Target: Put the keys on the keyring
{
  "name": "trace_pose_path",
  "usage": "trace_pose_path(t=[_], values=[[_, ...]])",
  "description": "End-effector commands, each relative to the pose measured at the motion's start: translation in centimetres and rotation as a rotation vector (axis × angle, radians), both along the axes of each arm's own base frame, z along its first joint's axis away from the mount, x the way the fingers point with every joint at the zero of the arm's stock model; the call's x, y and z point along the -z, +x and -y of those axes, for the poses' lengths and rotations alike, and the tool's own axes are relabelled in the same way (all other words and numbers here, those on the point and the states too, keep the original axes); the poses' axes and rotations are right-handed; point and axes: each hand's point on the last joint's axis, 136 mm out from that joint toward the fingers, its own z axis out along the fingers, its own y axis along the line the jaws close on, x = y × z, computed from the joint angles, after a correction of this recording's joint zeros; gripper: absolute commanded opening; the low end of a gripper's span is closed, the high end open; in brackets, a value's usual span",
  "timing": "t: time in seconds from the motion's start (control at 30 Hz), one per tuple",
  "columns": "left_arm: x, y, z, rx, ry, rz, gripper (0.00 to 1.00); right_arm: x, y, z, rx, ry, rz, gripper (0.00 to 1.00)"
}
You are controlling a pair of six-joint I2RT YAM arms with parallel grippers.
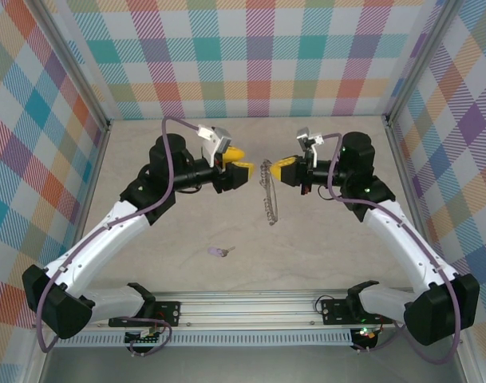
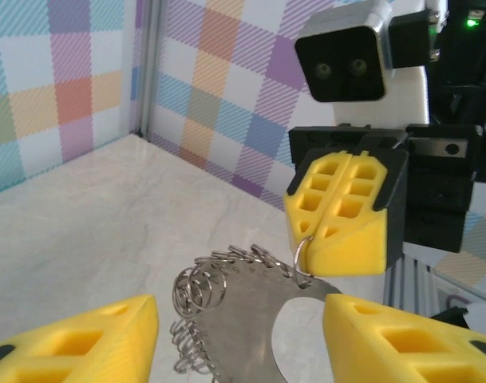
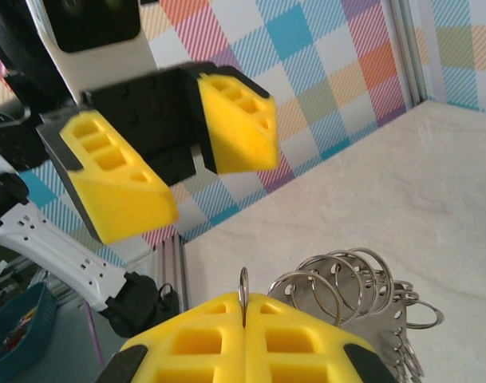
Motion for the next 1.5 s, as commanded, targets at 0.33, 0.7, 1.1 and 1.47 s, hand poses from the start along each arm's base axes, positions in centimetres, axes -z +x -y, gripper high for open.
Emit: trace_pose_path(t=[0.33, 0.7, 1.1, 1.47], values=[[0.4, -2.1, 2.2, 0.242, 0.034, -0.091, 0.44, -2.2, -3.1, 0.1, -0.126, -0.010, 0.065, 0.00], [0.0, -1.8, 3.3, 0.294, -0.002, -0.116, 0.41, -2.5, -2.9, -0.1, -0.139, 0.011, 0.054, 0.00], [-0.2, -1.9, 4.2, 0.327, -0.027, -0.128, 0.40, -2.5, -2.6, -0.3, -0.144, 0.022, 0.048, 0.00], [-0.3, -1.9, 4.8, 0.341, -0.040, -0.133, 0.38, -2.3, -2.5, -0.4, -0.147, 0.027, 0.044, 0.00]])
